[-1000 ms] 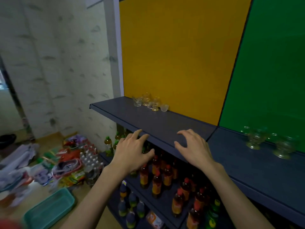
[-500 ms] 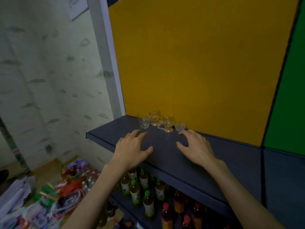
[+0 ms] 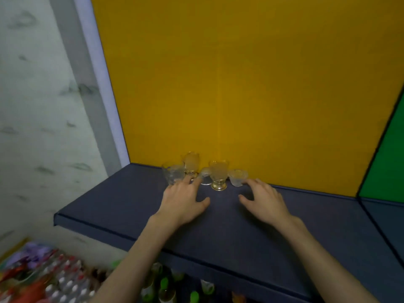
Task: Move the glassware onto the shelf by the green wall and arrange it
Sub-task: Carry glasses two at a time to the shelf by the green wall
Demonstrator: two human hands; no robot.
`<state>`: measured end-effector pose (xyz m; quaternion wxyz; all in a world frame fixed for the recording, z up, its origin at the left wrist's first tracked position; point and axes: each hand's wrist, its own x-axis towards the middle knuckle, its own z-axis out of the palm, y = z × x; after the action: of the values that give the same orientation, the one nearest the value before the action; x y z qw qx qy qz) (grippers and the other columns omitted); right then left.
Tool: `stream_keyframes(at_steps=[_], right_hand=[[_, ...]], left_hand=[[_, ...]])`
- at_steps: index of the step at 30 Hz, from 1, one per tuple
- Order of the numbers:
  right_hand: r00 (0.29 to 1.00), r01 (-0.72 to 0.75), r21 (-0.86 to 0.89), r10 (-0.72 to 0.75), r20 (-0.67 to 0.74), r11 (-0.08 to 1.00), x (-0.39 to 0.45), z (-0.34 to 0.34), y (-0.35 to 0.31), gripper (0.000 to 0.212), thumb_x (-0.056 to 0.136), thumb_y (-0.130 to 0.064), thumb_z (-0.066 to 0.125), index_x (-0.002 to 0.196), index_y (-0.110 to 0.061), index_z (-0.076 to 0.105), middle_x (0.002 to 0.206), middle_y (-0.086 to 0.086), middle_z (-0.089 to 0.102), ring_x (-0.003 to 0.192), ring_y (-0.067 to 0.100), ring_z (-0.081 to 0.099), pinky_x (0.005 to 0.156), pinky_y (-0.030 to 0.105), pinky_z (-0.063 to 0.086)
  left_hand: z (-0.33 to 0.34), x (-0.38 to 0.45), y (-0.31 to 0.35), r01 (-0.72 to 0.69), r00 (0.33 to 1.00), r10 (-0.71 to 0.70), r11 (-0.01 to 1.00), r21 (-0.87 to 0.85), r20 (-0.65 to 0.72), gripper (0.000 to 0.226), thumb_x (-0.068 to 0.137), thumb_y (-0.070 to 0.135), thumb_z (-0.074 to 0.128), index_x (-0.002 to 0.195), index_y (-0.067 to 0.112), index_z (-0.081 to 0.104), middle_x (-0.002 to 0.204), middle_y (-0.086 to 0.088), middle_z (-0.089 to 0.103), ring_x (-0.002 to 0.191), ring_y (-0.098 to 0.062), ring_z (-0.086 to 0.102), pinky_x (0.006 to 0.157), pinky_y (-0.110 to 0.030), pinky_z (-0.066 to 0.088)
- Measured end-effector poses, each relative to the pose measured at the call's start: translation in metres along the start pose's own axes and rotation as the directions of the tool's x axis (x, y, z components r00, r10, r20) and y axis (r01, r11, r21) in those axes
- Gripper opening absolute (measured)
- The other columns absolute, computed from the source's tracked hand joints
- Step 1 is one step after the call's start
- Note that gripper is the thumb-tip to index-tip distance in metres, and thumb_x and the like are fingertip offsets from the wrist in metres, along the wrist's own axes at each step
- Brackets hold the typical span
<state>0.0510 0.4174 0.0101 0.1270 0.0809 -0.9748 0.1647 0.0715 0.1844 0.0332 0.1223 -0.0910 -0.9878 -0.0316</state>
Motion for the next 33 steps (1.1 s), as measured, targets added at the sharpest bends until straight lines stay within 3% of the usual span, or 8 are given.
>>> stream_keyframes(at_steps=[8, 15, 20, 24, 27, 30, 33], right_hand=[[0.986, -0.165, -0.058, 0.164, -0.029, 0.985, 0.013, 0.025, -0.019, 0.052, 0.091, -0.048, 0.055, 0.139, -0.029, 0.045, 0.136, -0.004, 0.053, 0.122, 0.021, 0.055, 0.090, 0.038, 0.048], [0.978, -0.207, -0.095, 0.205, -0.032, 0.974, 0.017, 0.030, -0.010, 0.051, 0.092, -0.048, 0.055, 0.139, -0.030, 0.044, 0.138, -0.005, 0.051, 0.124, 0.021, 0.054, 0.092, 0.037, 0.047], [0.978, -0.206, -0.059, 0.204, -0.035, 0.977, 0.016, 0.038, -0.007, 0.053, 0.092, -0.047, 0.055, 0.141, -0.031, 0.042, 0.139, -0.006, 0.051, 0.123, 0.020, 0.055, 0.092, 0.038, 0.047], [0.979, -0.204, -0.054, 0.203, -0.018, 0.977, 0.016, 0.043, 0.002, 0.051, 0.092, -0.046, 0.055, 0.139, -0.031, 0.042, 0.137, -0.006, 0.052, 0.120, 0.020, 0.056, 0.088, 0.037, 0.048], [0.981, -0.195, -0.033, 0.195, -0.019, 0.980, 0.021, 0.044, 0.007, 0.056, 0.091, -0.046, 0.056, 0.142, -0.032, 0.037, 0.137, -0.005, 0.053, 0.119, 0.021, 0.056, 0.087, 0.038, 0.049], [0.985, -0.171, 0.007, 0.171, -0.028, 0.985, 0.027, 0.046, 0.005, 0.066, 0.089, -0.043, 0.058, 0.147, -0.037, 0.026, 0.133, -0.001, 0.055, 0.115, 0.025, 0.058, 0.084, 0.040, 0.051], [0.987, -0.160, 0.017, 0.160, -0.026, 0.987, 0.036, 0.048, 0.002, 0.076, 0.090, -0.042, 0.059, 0.151, -0.038, 0.015, 0.131, 0.005, 0.053, 0.115, 0.030, 0.057, 0.082, 0.043, 0.049]], left_hand=[[0.047, 0.059, -0.032, -0.147, 0.963, 0.159, 0.987, -0.068, 0.218, 0.081, 0.089, 0.059, 0.055, 0.152, 0.019, 0.025, 0.155, -0.007, 0.029, 0.135, -0.034, 0.044, 0.100, -0.050, 0.046], [0.064, 0.098, -0.032, -0.164, 0.967, 0.189, 0.975, -0.149, 0.173, 0.071, 0.093, 0.042, 0.056, 0.150, 0.014, 0.023, 0.151, -0.007, 0.029, 0.127, -0.037, 0.051, 0.091, -0.047, 0.046], [0.077, 0.118, -0.034, -0.175, 0.969, 0.193, 0.977, -0.122, 0.156, 0.069, 0.092, 0.040, 0.056, 0.149, 0.017, 0.023, 0.150, -0.007, 0.028, 0.115, -0.038, 0.058, 0.081, -0.046, 0.049], [0.081, 0.118, -0.031, -0.188, 0.977, 0.197, 0.976, -0.106, 0.078, 0.053, 0.091, 0.042, 0.057, 0.132, 0.014, 0.037, 0.135, -0.008, 0.039, 0.109, -0.035, 0.060, 0.073, -0.043, 0.046], [0.077, 0.112, -0.032, -0.175, 0.980, 0.183, 0.979, -0.108, 0.073, 0.046, 0.094, 0.046, 0.054, 0.123, 0.015, 0.036, 0.128, -0.007, 0.042, 0.110, -0.033, 0.059, 0.072, -0.041, 0.043], [0.071, 0.105, -0.038, -0.178, 0.981, 0.184, 0.980, -0.088, 0.064, 0.048, 0.094, 0.053, 0.052, 0.122, 0.019, 0.034, 0.126, -0.005, 0.051, 0.111, -0.031, 0.060, 0.071, -0.039, 0.041], [0.071, 0.098, -0.045, -0.175, 0.978, 0.182, 0.982, -0.076, 0.104, 0.061, 0.091, 0.061, 0.053, 0.135, 0.025, 0.032, 0.130, -0.004, 0.051, 0.116, -0.032, 0.058, 0.078, -0.043, 0.046]])
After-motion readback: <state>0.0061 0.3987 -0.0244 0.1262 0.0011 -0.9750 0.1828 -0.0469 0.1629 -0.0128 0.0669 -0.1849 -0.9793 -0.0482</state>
